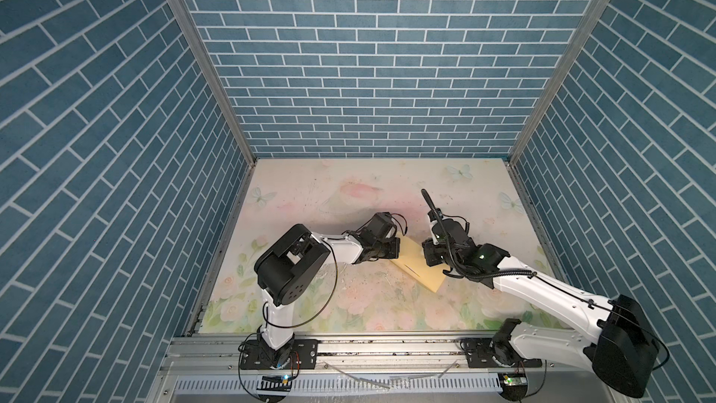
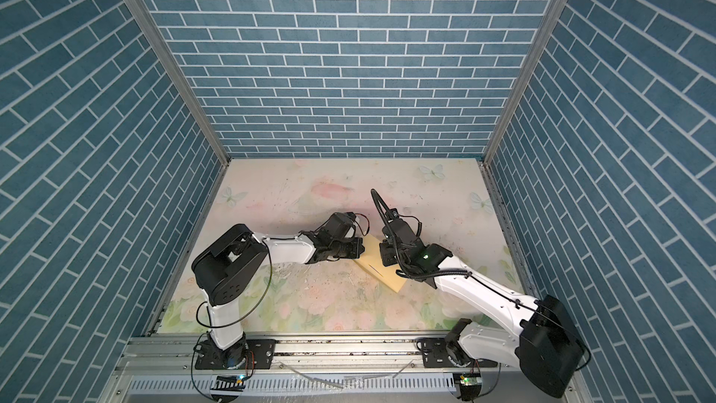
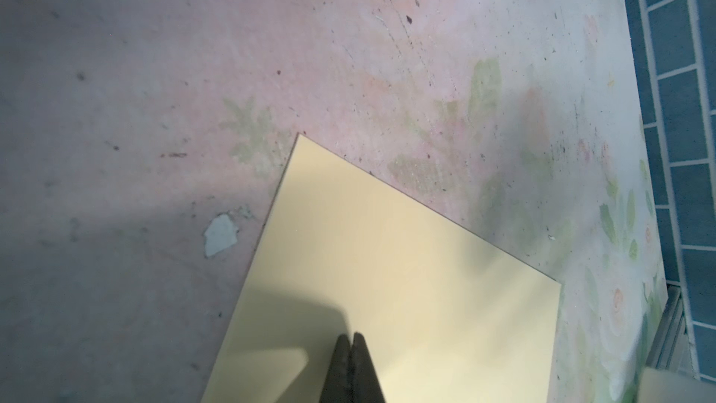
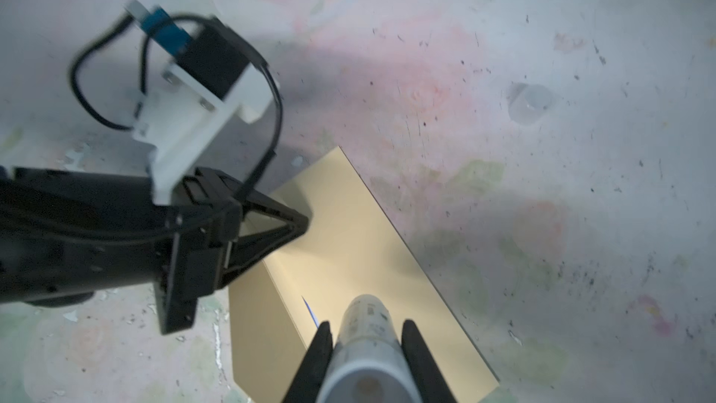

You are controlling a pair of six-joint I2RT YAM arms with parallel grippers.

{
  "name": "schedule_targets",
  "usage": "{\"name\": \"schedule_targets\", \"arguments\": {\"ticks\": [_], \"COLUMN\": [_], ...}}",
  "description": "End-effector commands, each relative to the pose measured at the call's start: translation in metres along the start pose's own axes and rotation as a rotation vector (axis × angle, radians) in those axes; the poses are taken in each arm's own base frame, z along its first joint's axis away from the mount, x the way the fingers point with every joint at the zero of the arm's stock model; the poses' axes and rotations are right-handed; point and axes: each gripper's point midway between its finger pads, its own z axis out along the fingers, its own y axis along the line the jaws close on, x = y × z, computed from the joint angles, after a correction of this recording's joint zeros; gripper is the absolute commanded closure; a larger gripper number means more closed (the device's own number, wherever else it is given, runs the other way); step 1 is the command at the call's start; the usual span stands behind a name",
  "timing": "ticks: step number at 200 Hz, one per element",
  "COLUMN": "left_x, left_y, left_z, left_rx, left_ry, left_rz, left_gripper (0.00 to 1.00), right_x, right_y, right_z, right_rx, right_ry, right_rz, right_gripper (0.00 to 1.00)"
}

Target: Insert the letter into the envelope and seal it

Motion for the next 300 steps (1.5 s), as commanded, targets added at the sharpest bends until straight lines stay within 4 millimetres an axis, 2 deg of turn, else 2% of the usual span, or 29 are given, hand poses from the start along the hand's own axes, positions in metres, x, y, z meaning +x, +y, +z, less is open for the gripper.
{"name": "schedule_targets", "arguments": {"ticks": [1,47,72,143,172,192,263,300], "left_x": [0.066,0.068,0.068,0.068,0.068,0.068,0.069,0.069], "left_y": [0.079,0.080,0.080,0.079,0.079,0.080,0.079,0.079], "left_z": [0.010,0.011,0.011,0.011,0.011,0.011,0.012,0.012], "left_rx": [-0.264,-0.263,-0.261,-0.259,-0.257,-0.258,-0.256,-0.256], "left_ry": [0.200,0.203,0.203,0.203,0.201,0.203,0.205,0.205], "left_rz": [-0.063,-0.065,-0.065,-0.066,-0.065,-0.066,-0.066,-0.066], "left_gripper": [1.00,1.00,1.00,1.00,1.00,1.00,1.00,1.00], "right_x": [-0.003,0.010,0.013,0.003,0.007,0.016,0.065,0.085], "right_y": [0.010,0.025,0.026,0.030,0.032,0.030,-0.007,-0.020], "right_z": [0.011,0.038,0.048,0.061,0.068,0.073,0.055,0.044], "right_rx": [-0.004,0.007,0.024,0.040,0.037,0.046,0.167,0.196], "right_ry": [-0.014,0.047,0.050,0.000,0.017,0.053,0.211,0.272], "right_rz": [-0.033,-0.082,-0.086,-0.089,-0.096,-0.106,-0.148,-0.149], "right_gripper": [1.00,1.00,1.00,1.00,1.00,1.00,1.00,1.00]}}
